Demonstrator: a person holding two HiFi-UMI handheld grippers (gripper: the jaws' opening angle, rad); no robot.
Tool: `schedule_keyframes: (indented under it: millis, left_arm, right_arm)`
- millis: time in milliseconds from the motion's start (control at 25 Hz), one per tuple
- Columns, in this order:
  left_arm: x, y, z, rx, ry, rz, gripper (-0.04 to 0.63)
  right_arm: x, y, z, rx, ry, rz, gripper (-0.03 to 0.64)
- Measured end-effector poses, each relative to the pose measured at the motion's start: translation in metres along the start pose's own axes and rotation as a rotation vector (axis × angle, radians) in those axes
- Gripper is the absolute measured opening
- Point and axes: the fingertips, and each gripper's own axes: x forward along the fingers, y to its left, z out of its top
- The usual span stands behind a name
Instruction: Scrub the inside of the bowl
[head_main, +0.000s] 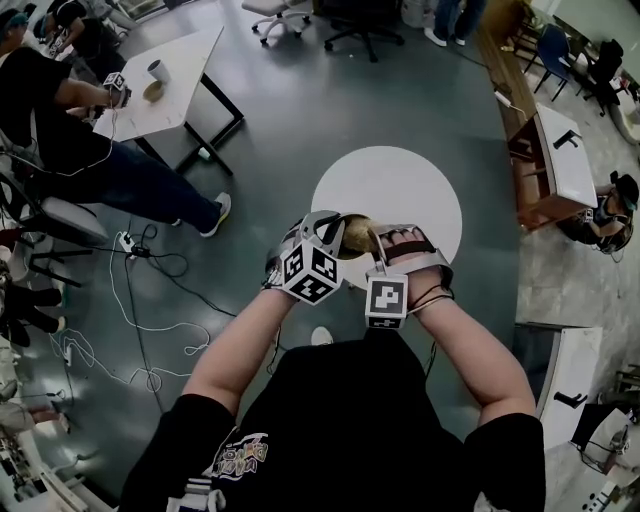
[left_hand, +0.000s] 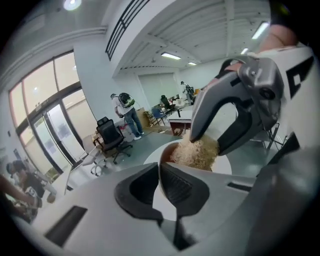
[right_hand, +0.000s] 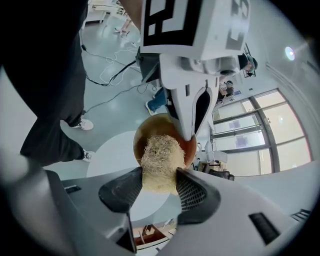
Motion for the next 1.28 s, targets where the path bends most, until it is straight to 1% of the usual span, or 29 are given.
schedule_keyframes:
  millis: [120,240,280,320,360,400,480,600,680,760,840,920,1000,1120,1280]
  left_arm:
    - [-0.001,-0.006,0.008,0.088,-0.004,-0.008,0.023]
    - [-0.002,-0.012,0.017,0.221,-0.003,-0.022,0.023]
    - [-0.003,-0.013,0.019,0.246,-0.005,-0.026,0.023]
    - [-0.003,-0.014,0.022,0.254,-0.01,-0.03,0.023]
    - [-0.003,-0.014,0.023,0.246,-0.017,-0.033,0.023]
    - [-0.003,-0.014,0.025,0.224,-0.025,-0.035,0.023]
    - [-0.002,-0.014,0.029,0.147,-0.044,-0.036,0.023]
    - [-0.002,-0.012,0.028,-0.007,-0.064,-0.033,0.023]
    - [-0.002,-0.007,0.022,-0.11,-0.069,-0.024,0.025]
    - [-0.001,0.001,0.015,-0.214,-0.069,-0.014,0.025]
    - [-0.001,0.008,0.009,-0.292,-0.068,-0.007,0.025]
    - [-0.002,0.012,0.007,-0.327,-0.062,0.002,0.025]
    - [-0.002,0.013,0.006,-0.335,-0.056,0.016,0.025]
    - [-0.001,0.013,0.006,-0.334,-0.058,0.02,0.025]
    - [0.002,0.013,0.004,-0.337,-0.065,0.013,0.023]
  right_arm:
    - [-0.004,-0.003,-0.001,-0.033,0.013,-0.042,0.222]
    - [-0.007,-0.009,0.006,-0.059,0.016,-0.082,0.222]
    - [-0.007,-0.01,0.006,-0.064,0.022,-0.081,0.222]
    - [-0.008,-0.009,0.004,-0.068,0.03,-0.076,0.222]
    - [-0.009,-0.009,0.002,-0.069,0.038,-0.071,0.222]
    - [-0.01,-0.008,-0.001,-0.066,0.046,-0.065,0.222]
    - [-0.011,-0.003,-0.008,-0.024,0.051,-0.049,0.222]
    - [-0.012,0.003,-0.011,0.069,0.029,-0.034,0.222]
    - [-0.012,0.008,-0.013,0.129,0.034,-0.017,0.222]
    - [-0.013,0.011,-0.008,0.208,0.018,0.0,0.222]
    - [-0.015,0.013,0.004,0.288,-0.019,0.017,0.222]
    - [-0.02,0.011,0.018,0.345,-0.06,0.026,0.222]
    - [-0.024,0.008,0.027,0.38,-0.087,0.023,0.222]
    - [-0.027,0.007,0.029,0.392,-0.097,0.015,0.222]
    - [-0.025,0.01,0.017,0.386,-0.089,0.011,0.222]
